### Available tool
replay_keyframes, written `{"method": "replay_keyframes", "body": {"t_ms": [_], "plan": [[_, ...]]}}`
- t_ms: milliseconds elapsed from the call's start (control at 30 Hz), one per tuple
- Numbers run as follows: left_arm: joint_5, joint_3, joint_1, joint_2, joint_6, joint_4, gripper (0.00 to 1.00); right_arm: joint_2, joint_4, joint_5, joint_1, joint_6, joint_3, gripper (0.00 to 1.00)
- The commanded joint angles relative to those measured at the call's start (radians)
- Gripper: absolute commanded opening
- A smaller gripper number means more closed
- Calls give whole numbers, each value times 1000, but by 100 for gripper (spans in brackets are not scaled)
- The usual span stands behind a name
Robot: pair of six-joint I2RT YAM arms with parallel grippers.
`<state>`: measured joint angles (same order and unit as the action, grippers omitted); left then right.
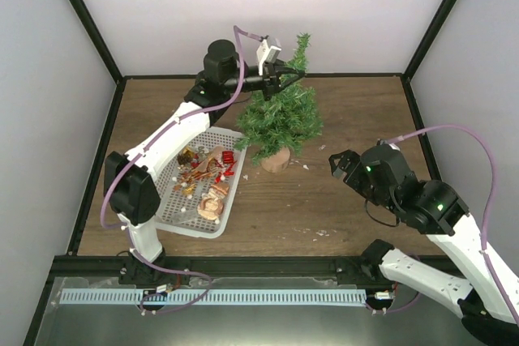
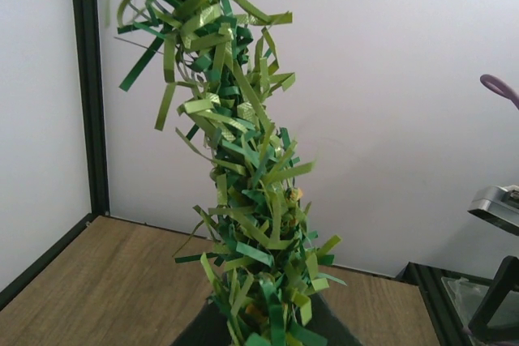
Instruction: Decorate the small christmas tree
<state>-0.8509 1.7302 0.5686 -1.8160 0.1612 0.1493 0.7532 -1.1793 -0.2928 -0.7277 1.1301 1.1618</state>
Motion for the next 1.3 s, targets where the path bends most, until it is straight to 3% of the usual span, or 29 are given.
{"method": "replay_keyframes", "body": {"t_ms": [0, 400, 633, 800, 900, 1000, 1267], "plan": [[-14, -15, 5, 27, 4, 63, 2, -6, 10, -27, 5, -10, -4, 95], [11, -44, 1, 80, -73, -37, 15, -15, 1, -19, 5, -7, -2, 95], [34, -63, -7, 106, -103, -95, 37, -14, 2, -20, 5, -27, 14, 96], [44, -91, -23, 132, -121, -125, 62, -10, 7, -18, 5, -40, 16, 96], [50, -117, -33, 151, -130, -129, 66, -2, 17, -16, 6, -54, 18, 97], [53, -138, -42, 167, -140, -142, 97, 18, 27, -9, 5, -68, 21, 99], [48, -163, -93, 211, -142, -167, 100, 31, 78, -4, 5, -102, 29, 100]]}}
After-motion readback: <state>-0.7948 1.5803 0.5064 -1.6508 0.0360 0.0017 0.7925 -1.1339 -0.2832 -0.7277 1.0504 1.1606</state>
